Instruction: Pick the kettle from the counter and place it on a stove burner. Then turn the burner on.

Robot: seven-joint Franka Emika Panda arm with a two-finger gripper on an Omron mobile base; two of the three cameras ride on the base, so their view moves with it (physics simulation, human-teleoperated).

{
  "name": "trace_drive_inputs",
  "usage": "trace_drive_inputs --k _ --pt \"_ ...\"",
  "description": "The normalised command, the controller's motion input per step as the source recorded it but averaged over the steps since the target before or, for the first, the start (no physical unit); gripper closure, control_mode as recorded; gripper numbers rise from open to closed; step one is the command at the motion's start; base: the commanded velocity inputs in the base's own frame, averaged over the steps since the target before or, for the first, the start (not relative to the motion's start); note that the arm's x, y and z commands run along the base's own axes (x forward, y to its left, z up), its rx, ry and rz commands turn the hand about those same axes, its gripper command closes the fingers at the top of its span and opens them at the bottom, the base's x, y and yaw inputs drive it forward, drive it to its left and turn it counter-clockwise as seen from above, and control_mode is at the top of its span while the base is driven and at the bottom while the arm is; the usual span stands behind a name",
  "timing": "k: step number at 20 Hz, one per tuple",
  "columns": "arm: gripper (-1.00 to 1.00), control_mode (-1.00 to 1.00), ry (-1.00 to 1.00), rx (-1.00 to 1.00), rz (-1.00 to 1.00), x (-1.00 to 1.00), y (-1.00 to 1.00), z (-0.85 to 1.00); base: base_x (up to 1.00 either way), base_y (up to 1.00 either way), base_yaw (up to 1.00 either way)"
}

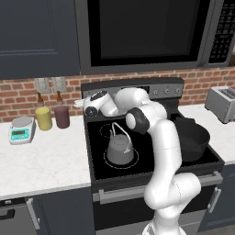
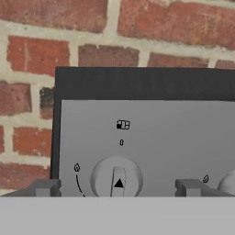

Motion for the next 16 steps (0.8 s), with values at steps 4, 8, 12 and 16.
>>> trace_drive_inputs --k 4,8,12,16 --pt "1.00 -1.00 0.00 0.00 0.00 0.00 0.00 0.00 0.00 0.00 0.00" --pt "1.00 -1.00 0.00 0.00 0.00 0.00 0.00 0.00 0.00 0.00 0.00" --pt "1.00 -1.00 0.00 0.00 0.00 0.00 0.00 0.00 0.00 0.00 0.00" --pt "1.00 -1.00 0.00 0.00 0.00 0.00 0.00 0.00 0.00 0.00 0.00"
